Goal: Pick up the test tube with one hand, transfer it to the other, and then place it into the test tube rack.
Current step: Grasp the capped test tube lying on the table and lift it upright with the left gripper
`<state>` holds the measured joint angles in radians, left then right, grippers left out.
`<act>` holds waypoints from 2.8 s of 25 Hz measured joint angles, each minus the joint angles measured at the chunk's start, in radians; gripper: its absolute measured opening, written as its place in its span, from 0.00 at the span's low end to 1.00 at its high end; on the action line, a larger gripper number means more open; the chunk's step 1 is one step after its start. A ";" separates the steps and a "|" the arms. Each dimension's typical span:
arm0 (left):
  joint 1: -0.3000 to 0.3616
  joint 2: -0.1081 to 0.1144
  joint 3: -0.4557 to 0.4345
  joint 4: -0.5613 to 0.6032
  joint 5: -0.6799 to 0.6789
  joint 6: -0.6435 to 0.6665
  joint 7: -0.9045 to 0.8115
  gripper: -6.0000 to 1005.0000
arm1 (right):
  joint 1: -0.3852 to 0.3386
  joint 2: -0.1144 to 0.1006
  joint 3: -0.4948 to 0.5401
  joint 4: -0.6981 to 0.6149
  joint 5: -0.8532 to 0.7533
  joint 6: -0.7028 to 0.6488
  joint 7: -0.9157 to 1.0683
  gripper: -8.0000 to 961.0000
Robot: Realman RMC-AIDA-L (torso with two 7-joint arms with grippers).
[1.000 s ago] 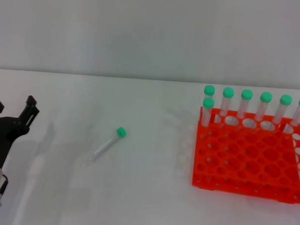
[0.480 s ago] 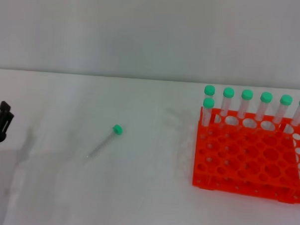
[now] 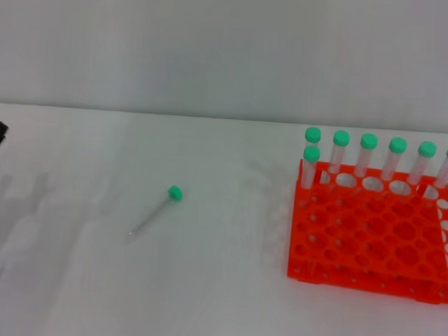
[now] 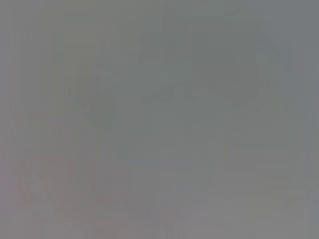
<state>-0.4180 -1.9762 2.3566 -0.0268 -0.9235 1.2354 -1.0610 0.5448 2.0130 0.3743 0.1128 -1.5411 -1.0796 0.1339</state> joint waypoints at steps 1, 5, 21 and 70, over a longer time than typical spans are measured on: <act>-0.028 0.015 0.006 -0.050 0.052 0.002 -0.082 0.89 | 0.001 0.000 0.000 -0.001 0.000 -0.004 0.000 0.89; -0.142 0.060 0.146 -0.247 0.180 0.013 -0.391 0.89 | 0.004 0.000 0.000 -0.001 0.000 -0.021 0.001 0.89; -0.527 0.126 0.496 -0.706 0.798 0.244 -1.051 0.88 | 0.001 0.007 0.000 0.013 0.001 -0.030 0.001 0.89; -0.891 -0.007 0.489 -0.406 1.678 -0.021 -1.285 0.84 | 0.021 0.008 0.000 0.041 0.001 -0.022 0.001 0.89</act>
<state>-1.3089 -1.9832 2.8455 -0.4330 0.7546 1.2140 -2.3461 0.5658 2.0207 0.3743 0.1534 -1.5402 -1.1015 0.1349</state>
